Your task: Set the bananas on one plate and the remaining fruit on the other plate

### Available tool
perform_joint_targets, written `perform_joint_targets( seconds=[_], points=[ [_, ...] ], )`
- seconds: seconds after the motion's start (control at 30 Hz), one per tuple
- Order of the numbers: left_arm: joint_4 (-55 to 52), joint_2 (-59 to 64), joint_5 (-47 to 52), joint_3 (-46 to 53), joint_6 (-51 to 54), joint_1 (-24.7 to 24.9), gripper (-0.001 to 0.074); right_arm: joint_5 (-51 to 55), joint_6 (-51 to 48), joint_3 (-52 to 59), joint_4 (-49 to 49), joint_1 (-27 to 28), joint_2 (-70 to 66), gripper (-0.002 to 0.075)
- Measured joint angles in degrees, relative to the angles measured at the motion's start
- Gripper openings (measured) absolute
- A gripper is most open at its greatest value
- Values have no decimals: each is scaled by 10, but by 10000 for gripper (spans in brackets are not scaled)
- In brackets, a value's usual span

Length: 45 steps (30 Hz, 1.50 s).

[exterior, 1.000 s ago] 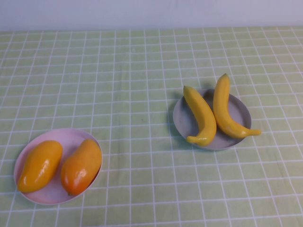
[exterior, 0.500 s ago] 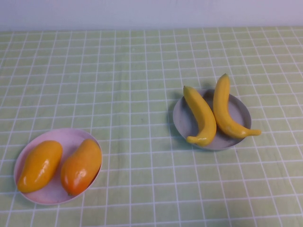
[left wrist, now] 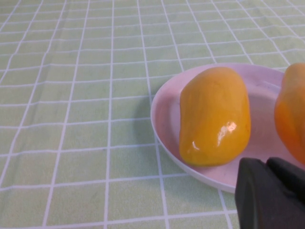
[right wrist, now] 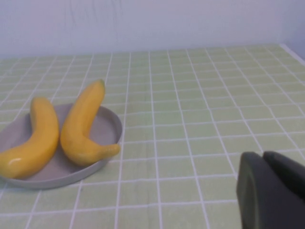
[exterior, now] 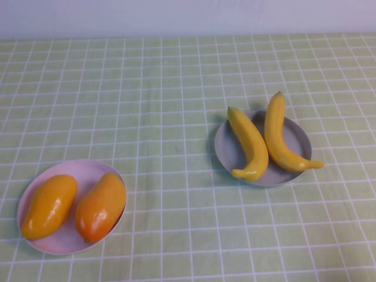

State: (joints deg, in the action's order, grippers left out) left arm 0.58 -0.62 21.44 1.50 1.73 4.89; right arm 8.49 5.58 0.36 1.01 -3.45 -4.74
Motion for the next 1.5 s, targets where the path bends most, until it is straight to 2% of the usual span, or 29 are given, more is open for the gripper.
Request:
perform_joint_targets(
  seconds=[0.1,0.53,0.7,0.8,1.0,1.5],
  points=[
    [0,0,0,0,0,0,1,11,0,8,0,0,45,-15],
    [0,-1,0,0,0,0,1,29,-1,10,-10,0,51,-15],
    [0,-1,0,0,0,0,1,44,-112,10,-82,0,51,-15],
    [0,-1,0,0,0,0,1,64,-146,10,-100,0,51,-15],
    [0,-1,0,0,0,0,1,111,-156,10,-120,0,51,-15],
    [0,-1,0,0,0,0,1,111,-158,10,-123,0,51,-15]
  ],
)
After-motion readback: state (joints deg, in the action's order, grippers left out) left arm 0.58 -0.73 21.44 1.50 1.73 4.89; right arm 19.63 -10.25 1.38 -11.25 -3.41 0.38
